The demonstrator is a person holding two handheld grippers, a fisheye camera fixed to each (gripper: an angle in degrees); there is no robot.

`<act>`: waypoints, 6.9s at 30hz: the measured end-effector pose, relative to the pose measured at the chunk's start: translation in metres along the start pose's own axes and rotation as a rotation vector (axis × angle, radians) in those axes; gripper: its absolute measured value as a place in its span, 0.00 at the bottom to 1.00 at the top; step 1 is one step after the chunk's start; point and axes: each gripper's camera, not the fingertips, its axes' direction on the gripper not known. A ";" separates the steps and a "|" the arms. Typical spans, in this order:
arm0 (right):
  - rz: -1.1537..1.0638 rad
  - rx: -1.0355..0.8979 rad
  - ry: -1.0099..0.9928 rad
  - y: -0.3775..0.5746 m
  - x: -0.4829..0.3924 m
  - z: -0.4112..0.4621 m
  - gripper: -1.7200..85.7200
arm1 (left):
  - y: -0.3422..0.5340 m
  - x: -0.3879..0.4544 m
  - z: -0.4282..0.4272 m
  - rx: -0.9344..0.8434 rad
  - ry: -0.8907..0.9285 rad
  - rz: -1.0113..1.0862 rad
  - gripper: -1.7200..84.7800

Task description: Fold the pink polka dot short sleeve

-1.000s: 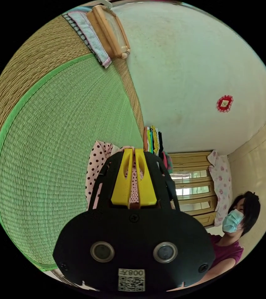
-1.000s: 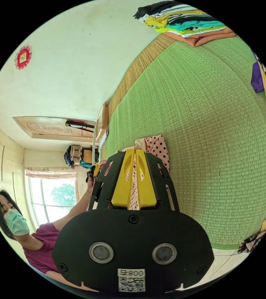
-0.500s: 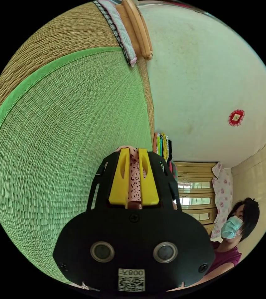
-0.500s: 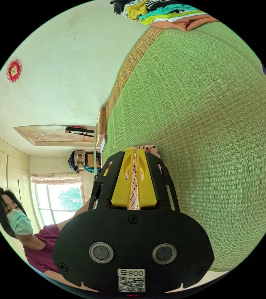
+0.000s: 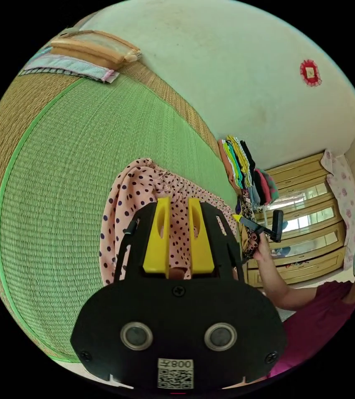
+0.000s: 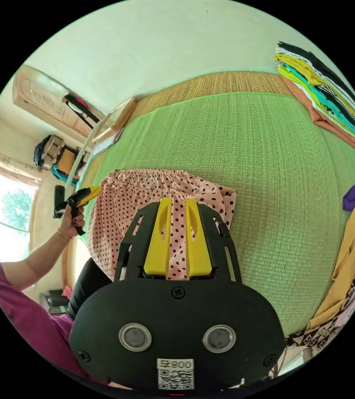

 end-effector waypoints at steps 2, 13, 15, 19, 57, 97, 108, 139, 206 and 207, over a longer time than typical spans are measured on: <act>-0.038 -0.044 0.090 -0.003 -0.013 0.023 0.10 | -0.008 0.012 0.031 -0.059 -0.128 0.064 0.11; -0.064 -0.078 0.267 -0.001 -0.031 0.081 0.03 | -0.012 0.027 0.120 -0.169 -0.363 0.197 0.03; -0.056 -0.060 0.252 0.002 -0.029 0.079 0.02 | -0.011 0.028 0.122 -0.152 -0.341 0.198 0.03; -0.052 -0.013 0.203 0.006 -0.028 0.066 0.02 | -0.009 0.033 0.122 -0.095 -0.287 0.203 0.03; 0.145 0.054 0.019 -0.019 0.077 0.049 0.02 | -0.046 -0.004 0.173 -0.055 -0.268 0.113 0.03; 0.199 0.107 -0.259 0.013 0.129 -0.030 0.02 | -0.005 0.043 0.070 -0.036 -0.377 0.165 0.05; 0.161 0.048 -0.180 0.012 0.124 -0.041 0.02 | 0.040 0.044 0.017 -0.115 -0.360 0.171 0.05; 0.350 -0.037 -0.372 0.253 0.160 -0.141 0.11 | 0.256 0.020 -0.227 -0.157 -0.110 -0.127 0.03; 0.459 0.138 -0.770 0.355 0.250 -0.240 0.02 | 0.443 0.065 0.006 -0.001 -0.302 -0.159 0.05; 0.452 0.145 -0.771 0.354 0.248 -0.242 0.02 | 0.445 0.074 0.013 0.000 -0.293 -0.132 0.05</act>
